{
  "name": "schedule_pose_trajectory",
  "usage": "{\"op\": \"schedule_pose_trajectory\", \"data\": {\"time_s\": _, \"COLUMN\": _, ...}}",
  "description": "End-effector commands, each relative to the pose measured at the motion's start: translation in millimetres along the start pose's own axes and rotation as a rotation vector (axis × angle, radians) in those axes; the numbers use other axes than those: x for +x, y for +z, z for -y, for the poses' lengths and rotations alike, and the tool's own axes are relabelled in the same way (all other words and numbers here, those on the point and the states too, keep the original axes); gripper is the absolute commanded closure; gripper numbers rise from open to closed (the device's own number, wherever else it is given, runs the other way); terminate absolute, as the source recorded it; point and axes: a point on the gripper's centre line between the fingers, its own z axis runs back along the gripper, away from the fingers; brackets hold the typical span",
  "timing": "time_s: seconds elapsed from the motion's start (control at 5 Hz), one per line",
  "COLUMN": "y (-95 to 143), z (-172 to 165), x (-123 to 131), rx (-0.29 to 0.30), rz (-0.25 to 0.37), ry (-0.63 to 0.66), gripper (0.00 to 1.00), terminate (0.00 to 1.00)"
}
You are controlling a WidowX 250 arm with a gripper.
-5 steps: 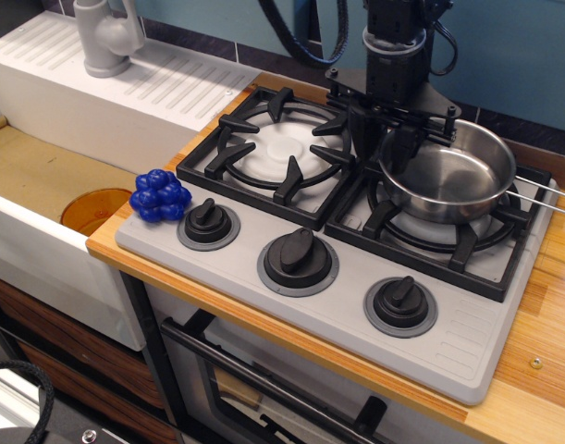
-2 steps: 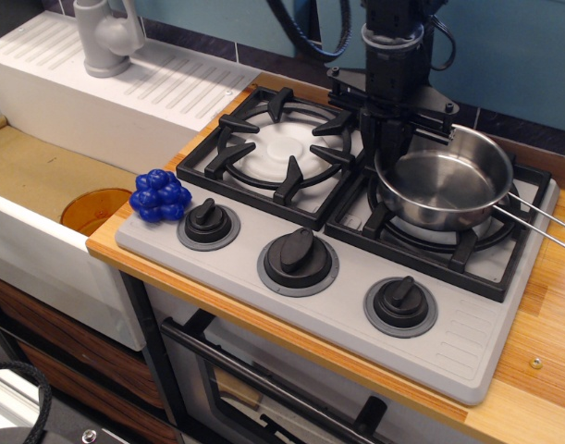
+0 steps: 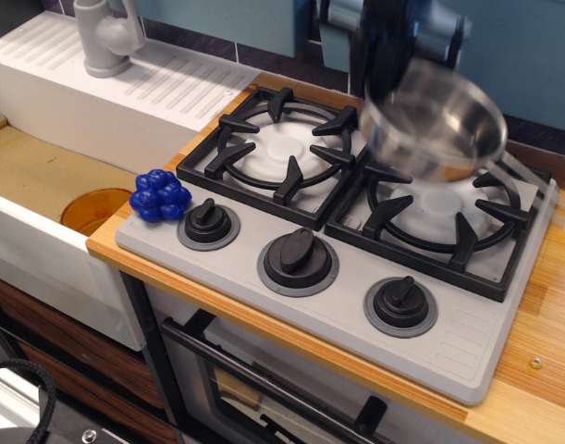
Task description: Put pan on stove and put blueberry in pan
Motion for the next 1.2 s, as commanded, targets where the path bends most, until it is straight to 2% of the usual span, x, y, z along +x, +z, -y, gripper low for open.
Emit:
{"op": "schedule_pose_trajectory", "data": {"time_s": 0.0, "y": 61, "z": -30, "x": 5, "rx": 0.029, "rz": 0.062, "ry": -0.041, "gripper": 1.0, "terminate": 0.0}}
{"op": "schedule_pose_trajectory", "data": {"time_s": 0.4, "y": 66, "z": -71, "x": 19, "rx": 0.034, "rz": 0.049, "ry": -0.097, "gripper": 1.0, "terminate": 0.0}}
{"op": "schedule_pose_trajectory", "data": {"time_s": 0.6, "y": 56, "z": -94, "x": 29, "rx": 0.023, "rz": 0.065, "ry": -0.125, "gripper": 1.0, "terminate": 0.0}}
{"op": "schedule_pose_trajectory", "data": {"time_s": 1.0, "y": 18, "z": -118, "x": 43, "rx": -0.006, "rz": 0.088, "ry": -0.137, "gripper": 1.0, "terminate": 0.0}}
